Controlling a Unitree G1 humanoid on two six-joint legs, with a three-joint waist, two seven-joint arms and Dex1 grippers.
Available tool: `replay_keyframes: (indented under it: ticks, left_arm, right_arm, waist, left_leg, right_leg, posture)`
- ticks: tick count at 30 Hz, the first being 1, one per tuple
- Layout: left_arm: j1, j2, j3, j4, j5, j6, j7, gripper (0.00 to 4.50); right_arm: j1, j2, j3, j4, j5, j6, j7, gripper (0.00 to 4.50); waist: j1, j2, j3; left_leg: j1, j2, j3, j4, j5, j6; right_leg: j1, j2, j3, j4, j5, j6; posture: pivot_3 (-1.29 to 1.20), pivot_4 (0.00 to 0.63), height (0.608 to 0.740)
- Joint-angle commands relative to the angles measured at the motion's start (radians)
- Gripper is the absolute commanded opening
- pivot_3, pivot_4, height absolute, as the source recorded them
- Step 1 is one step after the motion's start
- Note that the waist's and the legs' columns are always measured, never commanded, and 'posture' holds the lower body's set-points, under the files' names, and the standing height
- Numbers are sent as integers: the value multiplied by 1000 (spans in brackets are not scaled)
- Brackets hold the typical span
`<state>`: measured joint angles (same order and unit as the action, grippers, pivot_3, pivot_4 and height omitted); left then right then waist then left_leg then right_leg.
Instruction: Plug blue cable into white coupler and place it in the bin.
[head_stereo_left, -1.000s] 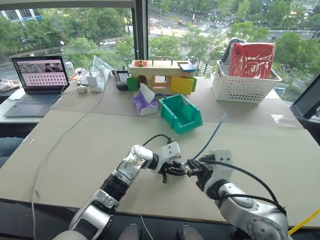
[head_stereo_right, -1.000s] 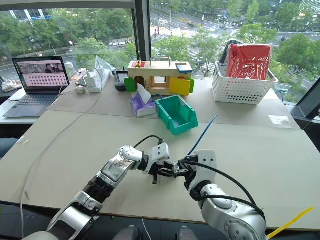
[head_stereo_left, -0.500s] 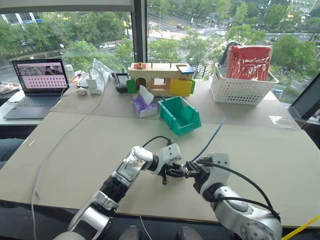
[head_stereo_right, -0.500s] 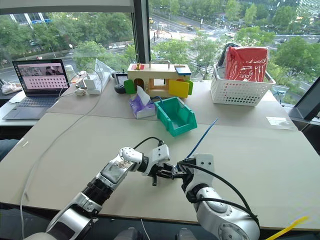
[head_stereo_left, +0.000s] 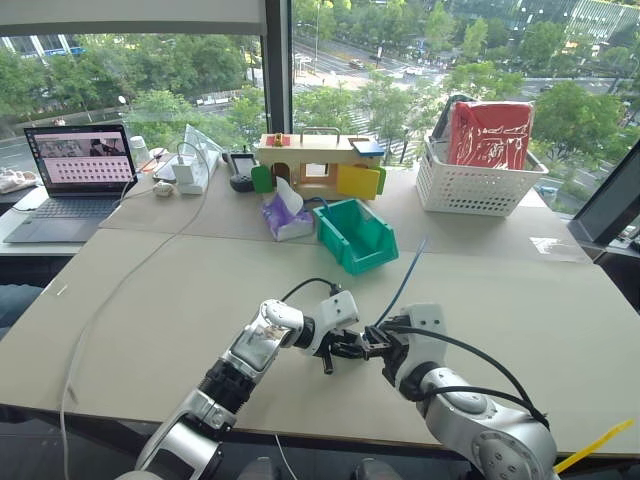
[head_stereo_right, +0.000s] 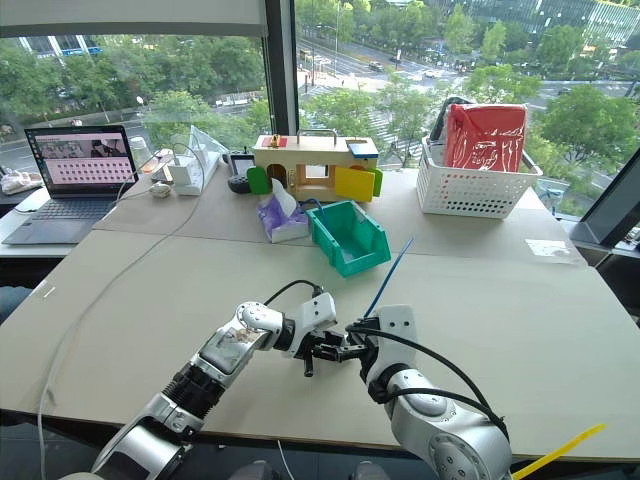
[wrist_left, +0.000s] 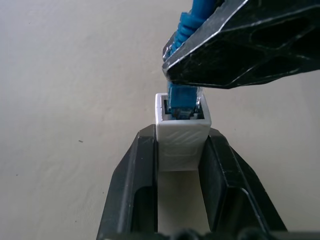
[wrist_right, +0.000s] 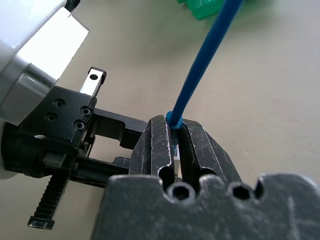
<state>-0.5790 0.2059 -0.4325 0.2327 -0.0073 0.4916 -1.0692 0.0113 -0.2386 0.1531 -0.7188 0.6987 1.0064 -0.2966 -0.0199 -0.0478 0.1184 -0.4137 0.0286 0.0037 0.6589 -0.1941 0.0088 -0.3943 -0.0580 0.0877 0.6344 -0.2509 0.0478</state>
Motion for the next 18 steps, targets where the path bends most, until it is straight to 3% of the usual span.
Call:
replay_keyframes:
  ticks: [1,6,8,12,16,18]
  left_arm:
    - [-3,-27,-17,-42,-37,6,-13,653]
    - [-4,-32,0,-42,-51,16,-11,653]
    - [-1,-30,9,-51,-70,27,-28,1681]
    - [-2,-12,0,-40,-43,-20,-2,2971]
    - [31,58,-28,-64,-41,-50,-55,4453]
    - [73,95,-22,-108,-70,-54,-86,4453]
  right_arm:
    - [60,-3,85,187,-36,85,63,0]
    - [42,36,34,203,-81,58,113,0]
    - [30,56,1,186,-87,57,119,0]
    - [8,85,-101,110,-83,55,108,0]
    - [-113,56,-290,11,-31,108,86,0]
    - [-226,27,-418,5,22,133,78,0]
  waist:
    - [-1,1,0]
    - [-5,1,0]
    - [-8,1,0]
    - [-10,4,2]
    - [-14,7,4]
    - [-21,13,10]
  left_leg:
    - [3,2,-1,-1,-1,0]
    - [10,5,-6,-4,-6,-8]
    - [10,5,-6,-4,-6,-8]
    - [7,5,-5,-6,-6,-8]
    - [0,4,-3,-8,-3,-3]
    - [-7,3,-1,-8,-3,-3]
  right_leg:
    - [4,0,-2,-3,0,-1]
    - [6,-1,-3,-7,-2,-3]
    - [6,-2,-3,-7,-2,-3]
    - [5,-2,-3,-7,-2,-3]
    - [-3,-2,-2,-6,-1,-3]
    - [-12,-2,-1,-4,2,-1]
  posture:
    - [0,150,715]
    - [0,150,715]
    - [0,150,715]
    - [0,150,715]
    - [0,150,715]
    - [0,150,715]
